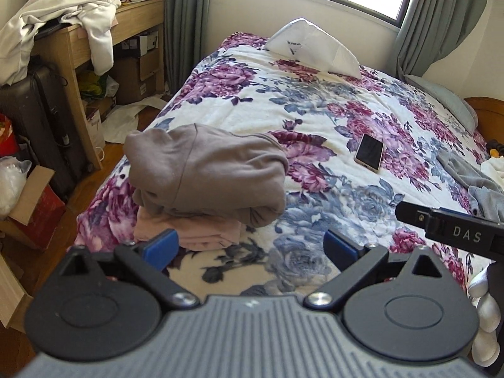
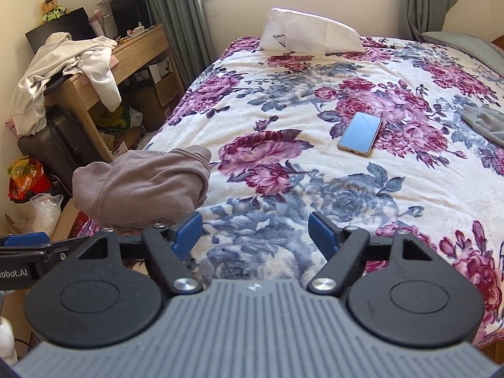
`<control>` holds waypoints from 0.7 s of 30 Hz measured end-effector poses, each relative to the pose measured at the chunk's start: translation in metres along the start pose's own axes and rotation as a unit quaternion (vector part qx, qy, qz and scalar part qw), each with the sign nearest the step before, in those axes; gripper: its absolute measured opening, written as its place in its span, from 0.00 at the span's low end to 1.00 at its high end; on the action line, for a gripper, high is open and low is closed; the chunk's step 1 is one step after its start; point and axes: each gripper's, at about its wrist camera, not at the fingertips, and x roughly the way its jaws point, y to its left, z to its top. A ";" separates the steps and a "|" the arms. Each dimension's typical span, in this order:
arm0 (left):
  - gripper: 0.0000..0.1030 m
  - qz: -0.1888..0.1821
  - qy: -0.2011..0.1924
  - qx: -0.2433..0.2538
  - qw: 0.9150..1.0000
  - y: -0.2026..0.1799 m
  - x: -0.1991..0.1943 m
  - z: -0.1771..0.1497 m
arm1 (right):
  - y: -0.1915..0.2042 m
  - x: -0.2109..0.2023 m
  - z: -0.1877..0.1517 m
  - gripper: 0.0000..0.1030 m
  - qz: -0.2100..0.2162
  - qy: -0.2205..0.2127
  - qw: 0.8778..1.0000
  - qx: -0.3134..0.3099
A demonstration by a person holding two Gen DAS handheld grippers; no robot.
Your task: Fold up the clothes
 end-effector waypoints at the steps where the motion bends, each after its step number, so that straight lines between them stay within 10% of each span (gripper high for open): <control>1: 0.97 0.000 0.000 0.002 1.000 -0.002 0.001 0.000 | -0.001 0.000 0.000 0.76 -0.001 0.002 1.000 0.000; 21: 1.00 0.003 -0.001 0.014 1.000 -0.017 -0.006 -0.002 | 0.005 -0.006 0.007 0.90 -0.018 0.000 1.000 -0.012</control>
